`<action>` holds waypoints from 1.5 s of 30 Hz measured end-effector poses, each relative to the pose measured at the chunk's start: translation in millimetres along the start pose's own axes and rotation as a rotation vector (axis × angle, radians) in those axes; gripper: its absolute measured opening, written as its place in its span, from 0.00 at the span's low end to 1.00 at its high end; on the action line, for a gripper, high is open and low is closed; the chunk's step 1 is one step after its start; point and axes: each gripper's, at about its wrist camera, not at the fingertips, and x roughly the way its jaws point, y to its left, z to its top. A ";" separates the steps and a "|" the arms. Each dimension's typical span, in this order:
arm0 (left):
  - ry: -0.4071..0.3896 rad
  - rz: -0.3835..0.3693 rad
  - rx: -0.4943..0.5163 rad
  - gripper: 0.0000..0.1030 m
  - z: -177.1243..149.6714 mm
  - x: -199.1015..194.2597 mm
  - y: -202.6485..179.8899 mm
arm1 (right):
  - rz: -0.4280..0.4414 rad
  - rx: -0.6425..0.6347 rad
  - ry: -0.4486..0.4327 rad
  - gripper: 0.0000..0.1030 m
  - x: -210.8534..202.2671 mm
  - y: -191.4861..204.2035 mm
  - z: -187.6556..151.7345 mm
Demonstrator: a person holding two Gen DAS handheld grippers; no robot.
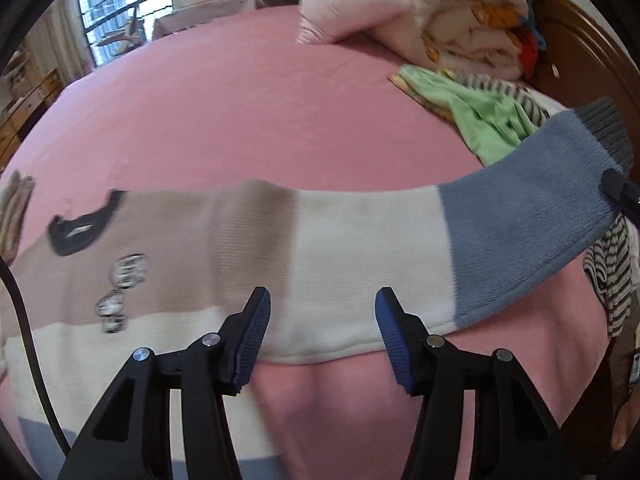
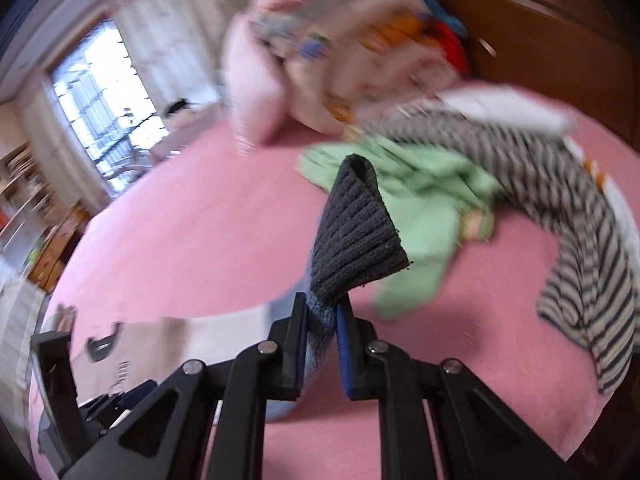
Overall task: Fold small clothes
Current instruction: 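Carry the cuff with the right tool across the sweater front toward the left tool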
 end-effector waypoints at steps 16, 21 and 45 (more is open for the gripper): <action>-0.035 0.283 -0.361 0.55 -78.9 -114.9 308.3 | 0.372 -0.431 0.054 0.13 2.3 326.7 -72.7; 0.015 0.253 -0.511 0.55 -109.8 -101.6 366.7 | 0.349 -0.632 0.159 0.13 35.7 400.3 -153.8; 0.199 -0.080 -0.588 0.55 -138.3 -23.8 379.6 | 0.141 -0.863 0.100 0.60 -20.5 357.3 -243.9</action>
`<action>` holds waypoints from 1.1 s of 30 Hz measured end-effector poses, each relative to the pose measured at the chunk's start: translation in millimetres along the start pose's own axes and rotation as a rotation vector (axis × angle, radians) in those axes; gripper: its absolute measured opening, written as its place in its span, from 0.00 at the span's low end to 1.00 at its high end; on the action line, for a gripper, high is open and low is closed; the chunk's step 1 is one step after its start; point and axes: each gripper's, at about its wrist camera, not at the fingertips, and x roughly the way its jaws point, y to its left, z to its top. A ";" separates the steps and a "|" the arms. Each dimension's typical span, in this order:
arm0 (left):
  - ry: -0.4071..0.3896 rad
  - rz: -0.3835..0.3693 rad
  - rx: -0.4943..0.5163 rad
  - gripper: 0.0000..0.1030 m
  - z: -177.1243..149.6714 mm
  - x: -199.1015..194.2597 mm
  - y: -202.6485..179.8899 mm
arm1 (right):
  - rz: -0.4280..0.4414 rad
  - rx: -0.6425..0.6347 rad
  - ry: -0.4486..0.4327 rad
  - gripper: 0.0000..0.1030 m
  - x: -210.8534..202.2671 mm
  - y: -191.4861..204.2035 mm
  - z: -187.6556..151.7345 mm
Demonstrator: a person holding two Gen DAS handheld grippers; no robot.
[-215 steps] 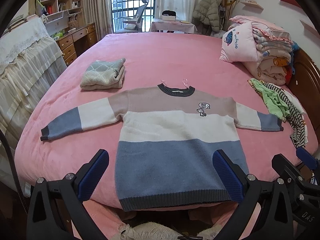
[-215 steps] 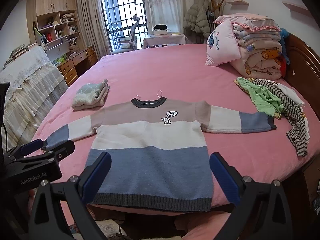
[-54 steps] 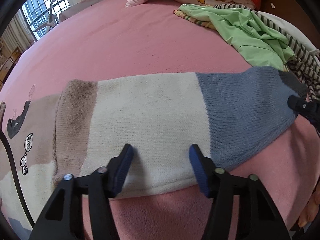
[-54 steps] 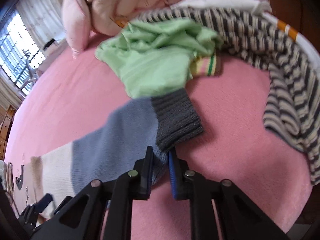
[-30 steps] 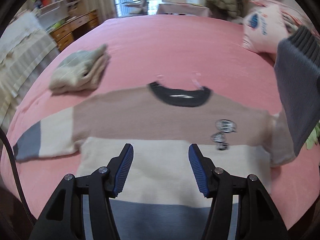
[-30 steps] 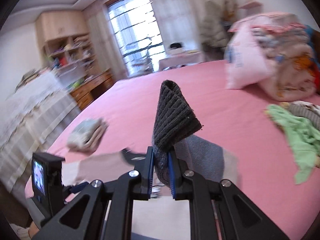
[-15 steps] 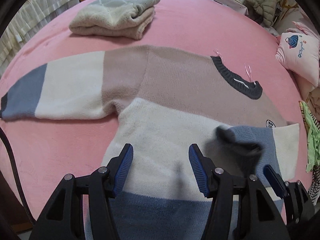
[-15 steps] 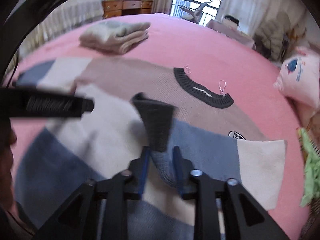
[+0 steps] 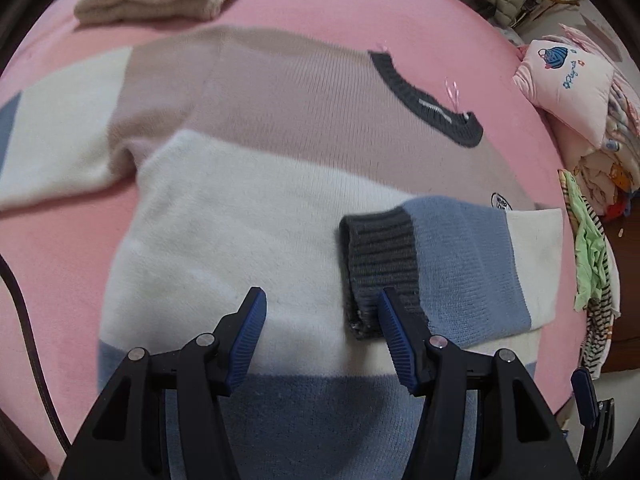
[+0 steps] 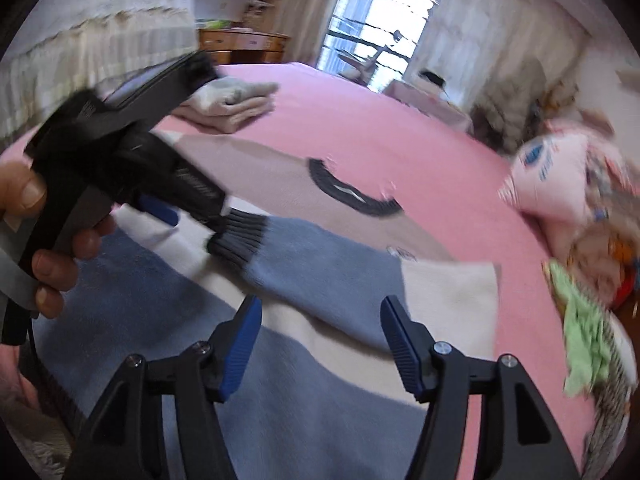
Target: Fold small clothes
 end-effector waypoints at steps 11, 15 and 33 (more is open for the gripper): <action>0.059 -0.238 -0.080 0.55 -0.3 18.9 -10.5 | -0.085 0.195 0.081 0.60 9.0 -61.5 -30.7; 0.090 -0.245 -0.112 0.55 -1.7 28.3 -12.7 | -0.083 0.241 0.079 0.60 11.3 -72.3 -33.1; -0.174 -0.200 -0.058 0.05 20.4 -30.4 -46.0 | -0.141 0.339 0.123 0.60 32.7 -120.8 -53.2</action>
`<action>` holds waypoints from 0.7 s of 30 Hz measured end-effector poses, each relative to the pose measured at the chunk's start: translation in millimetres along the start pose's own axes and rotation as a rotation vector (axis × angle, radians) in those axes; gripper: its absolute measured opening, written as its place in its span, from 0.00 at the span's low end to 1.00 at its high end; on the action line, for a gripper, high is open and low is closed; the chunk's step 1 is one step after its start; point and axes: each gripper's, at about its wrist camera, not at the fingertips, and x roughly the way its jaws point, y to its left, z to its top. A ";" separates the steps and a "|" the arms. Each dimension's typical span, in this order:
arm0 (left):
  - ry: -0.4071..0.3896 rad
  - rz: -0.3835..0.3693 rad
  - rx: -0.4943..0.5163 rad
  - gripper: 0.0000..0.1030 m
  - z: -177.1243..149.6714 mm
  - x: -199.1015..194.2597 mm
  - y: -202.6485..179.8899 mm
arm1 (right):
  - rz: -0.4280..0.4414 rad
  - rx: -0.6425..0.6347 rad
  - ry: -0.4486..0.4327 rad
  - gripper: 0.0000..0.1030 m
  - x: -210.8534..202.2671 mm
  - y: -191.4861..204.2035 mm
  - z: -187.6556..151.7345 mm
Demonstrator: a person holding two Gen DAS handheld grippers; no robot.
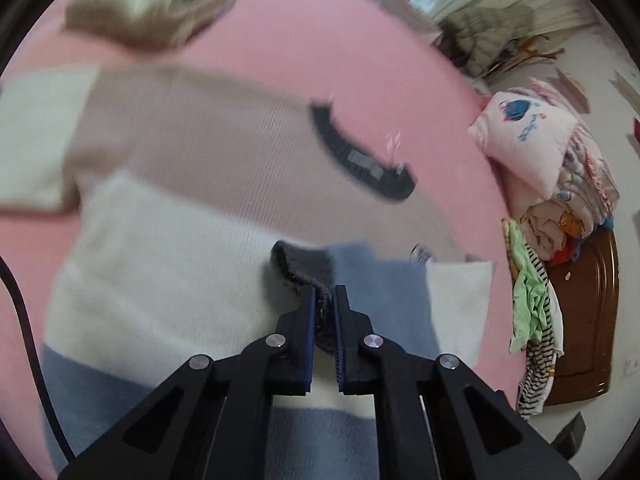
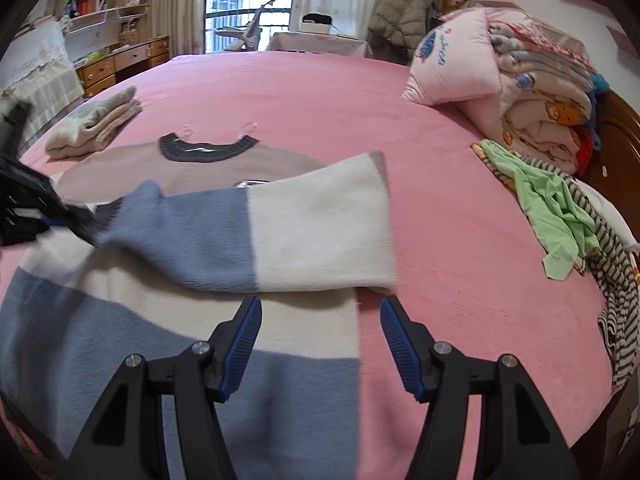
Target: Fold small clothes
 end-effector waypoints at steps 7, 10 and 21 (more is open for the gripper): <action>-0.151 -0.055 0.119 0.03 29.5 -48.0 -49.6 | -0.033 0.076 0.053 0.60 28.4 -32.2 6.3; -0.098 -0.055 0.118 0.03 32.2 -39.7 -49.2 | -0.030 0.094 0.057 0.60 30.5 -36.2 4.7; 0.184 0.049 0.023 0.39 -18.1 23.0 11.8 | -0.032 0.042 0.048 0.60 26.7 -25.5 -3.2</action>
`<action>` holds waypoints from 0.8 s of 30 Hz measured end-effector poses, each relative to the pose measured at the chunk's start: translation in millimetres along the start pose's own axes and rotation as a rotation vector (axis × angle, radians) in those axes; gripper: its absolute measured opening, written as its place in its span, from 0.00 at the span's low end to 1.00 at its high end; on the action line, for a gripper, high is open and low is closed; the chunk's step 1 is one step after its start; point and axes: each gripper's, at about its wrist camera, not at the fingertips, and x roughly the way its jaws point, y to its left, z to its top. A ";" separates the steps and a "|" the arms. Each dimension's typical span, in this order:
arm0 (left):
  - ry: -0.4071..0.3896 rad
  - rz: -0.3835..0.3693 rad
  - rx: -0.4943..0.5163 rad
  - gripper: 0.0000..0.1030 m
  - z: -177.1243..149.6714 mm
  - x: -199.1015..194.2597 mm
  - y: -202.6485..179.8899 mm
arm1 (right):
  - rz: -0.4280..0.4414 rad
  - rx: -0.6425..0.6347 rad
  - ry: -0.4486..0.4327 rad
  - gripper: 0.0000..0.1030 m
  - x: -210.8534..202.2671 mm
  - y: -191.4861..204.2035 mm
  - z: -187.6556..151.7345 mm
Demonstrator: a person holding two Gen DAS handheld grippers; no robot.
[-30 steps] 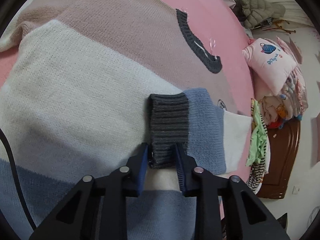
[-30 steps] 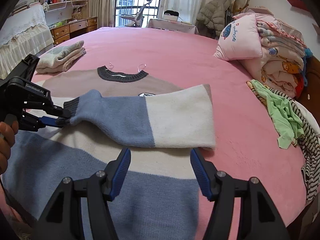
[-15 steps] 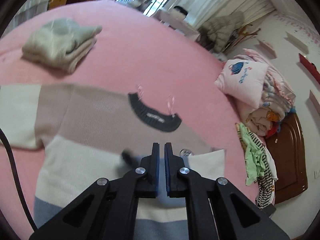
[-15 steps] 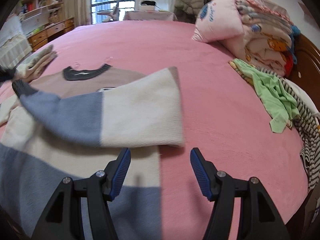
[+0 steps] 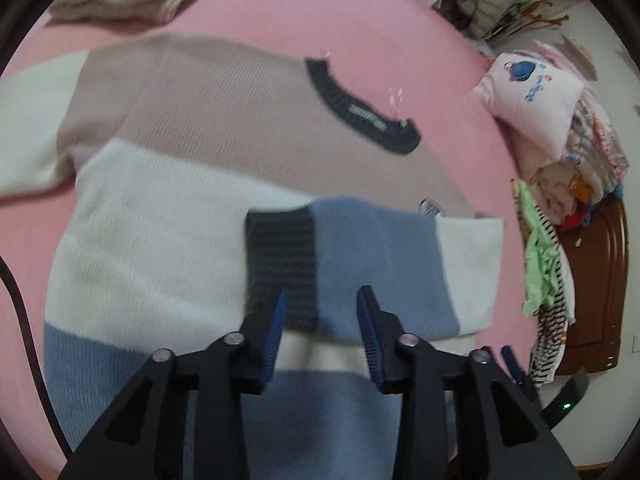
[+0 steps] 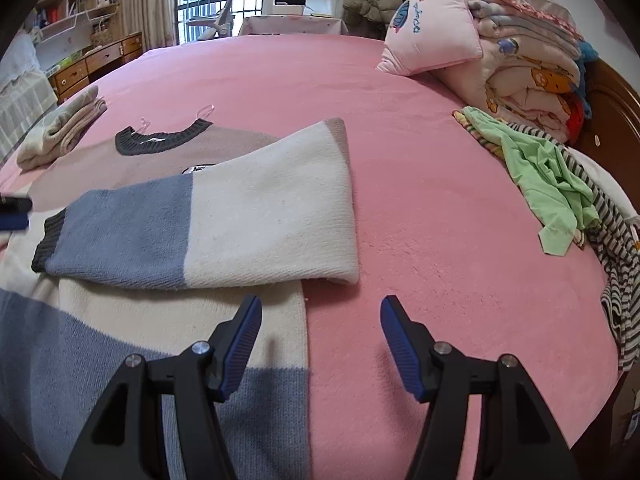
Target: Fold small clothes
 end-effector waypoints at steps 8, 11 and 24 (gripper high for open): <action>0.075 -0.066 -0.159 0.60 -15.1 16.9 32.9 | 0.008 -0.008 -0.012 0.60 -4.5 5.7 -2.5; 0.097 -0.146 -0.214 0.58 -17.7 25.5 37.5 | 0.008 -0.011 -0.012 0.60 -4.7 7.1 -4.5; -0.011 -0.136 -0.226 0.29 -6.1 54.3 20.5 | -0.008 0.005 -0.010 0.60 -0.6 1.0 -4.6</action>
